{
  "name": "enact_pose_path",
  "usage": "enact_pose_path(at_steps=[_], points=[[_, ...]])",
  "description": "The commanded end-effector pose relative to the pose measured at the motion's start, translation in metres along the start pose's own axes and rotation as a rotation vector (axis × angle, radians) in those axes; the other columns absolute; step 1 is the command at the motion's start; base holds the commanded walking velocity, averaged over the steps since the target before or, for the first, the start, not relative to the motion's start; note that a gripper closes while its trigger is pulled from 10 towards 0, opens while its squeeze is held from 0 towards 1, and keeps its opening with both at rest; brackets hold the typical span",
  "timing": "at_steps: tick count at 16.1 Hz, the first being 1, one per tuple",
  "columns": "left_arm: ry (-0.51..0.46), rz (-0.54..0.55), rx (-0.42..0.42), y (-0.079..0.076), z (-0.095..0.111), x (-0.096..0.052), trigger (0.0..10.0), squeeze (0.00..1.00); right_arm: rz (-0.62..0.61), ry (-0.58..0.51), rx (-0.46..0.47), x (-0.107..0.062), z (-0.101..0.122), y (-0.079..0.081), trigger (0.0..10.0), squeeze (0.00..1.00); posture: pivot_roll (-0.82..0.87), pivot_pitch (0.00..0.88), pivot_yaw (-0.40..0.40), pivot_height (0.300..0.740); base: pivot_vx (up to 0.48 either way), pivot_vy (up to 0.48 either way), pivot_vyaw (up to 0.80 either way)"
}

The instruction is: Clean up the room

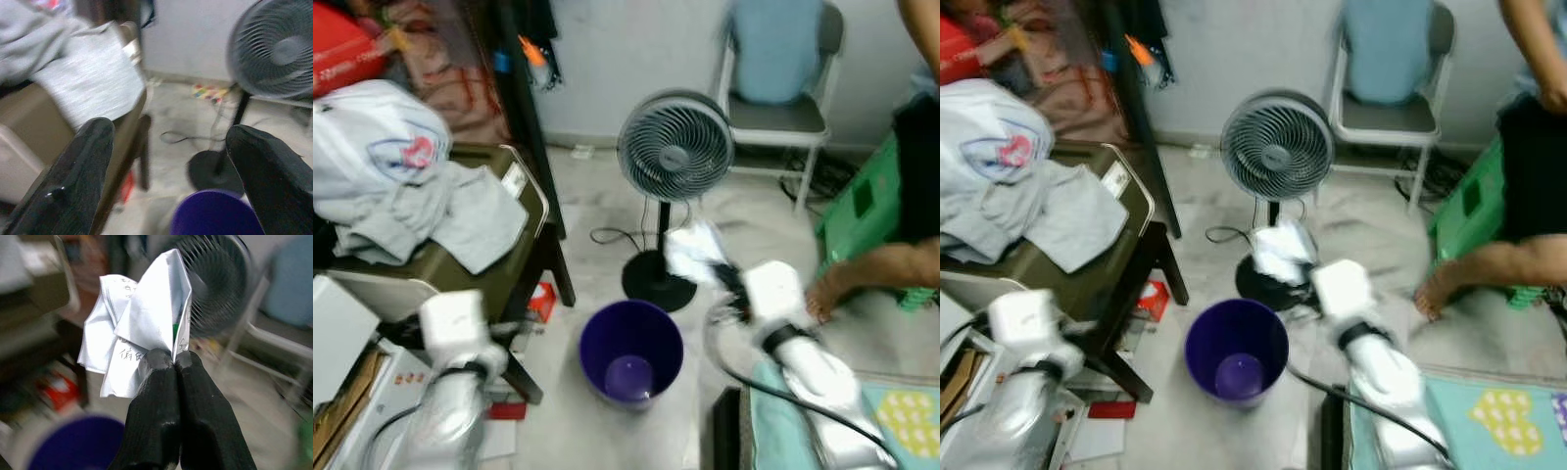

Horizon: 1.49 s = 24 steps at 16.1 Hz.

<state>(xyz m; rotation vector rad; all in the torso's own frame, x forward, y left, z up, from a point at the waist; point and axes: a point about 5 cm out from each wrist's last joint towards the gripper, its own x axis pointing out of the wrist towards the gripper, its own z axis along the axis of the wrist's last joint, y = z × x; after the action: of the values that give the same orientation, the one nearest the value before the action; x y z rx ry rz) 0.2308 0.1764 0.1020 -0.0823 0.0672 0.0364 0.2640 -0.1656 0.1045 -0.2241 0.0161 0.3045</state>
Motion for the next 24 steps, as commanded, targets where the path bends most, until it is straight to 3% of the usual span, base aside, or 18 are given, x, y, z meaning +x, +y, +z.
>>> enact_pose_path(at_steps=[1, 6, 11, 19, 24], points=[[0.027, 0.042, 0.024, 0.0123, -0.0046, -0.0055, 10.0, 0.00, 0.030, -0.038, 0.006, 0.0056, 0.0083, 0.0089, 10.0, 0.00, -0.12, 0.109, -0.009, 0.740, 0.000, 0.000, 0.51], [0.025, 0.041, 0.026, 0.0125, -0.0036, -0.0037, 10.0, 0.00, 0.017, -0.034, 0.012, 0.0068, 0.0080, 0.0080, 10.0, 0.00, -0.13, 0.109, -0.007, 0.740, 0.000, 0.000, 0.26], [0.021, 0.039, 0.024, 0.0125, -0.0026, -0.0024, 10.0, 0.00, 0.017, -0.037, 0.007, 0.0077, 0.0080, 0.0092, 10.0, 0.00, -0.13, 0.107, -0.006, 0.740, 0.000, 0.000, 0.80], [0.002, 0.024, 0.017, 0.0119, 0.0000, -0.0008, 10.0, 0.00, 0.007, -0.032, 0.024, 0.0083, 0.0070, 0.0079, 10.0, 0.00, -0.13, 0.104, -0.009, 0.740, 0.000, 0.000, 0.00], [-0.008, 0.011, 0.015, 0.0109, 0.0008, -0.0005, 10.0, 0.00, 0.006, -0.026, 0.042, 0.0089, 0.0060, 0.0070, 10.0, 0.00, -0.13, 0.099, -0.012, 0.740, 0.295, 0.000, -0.12]])
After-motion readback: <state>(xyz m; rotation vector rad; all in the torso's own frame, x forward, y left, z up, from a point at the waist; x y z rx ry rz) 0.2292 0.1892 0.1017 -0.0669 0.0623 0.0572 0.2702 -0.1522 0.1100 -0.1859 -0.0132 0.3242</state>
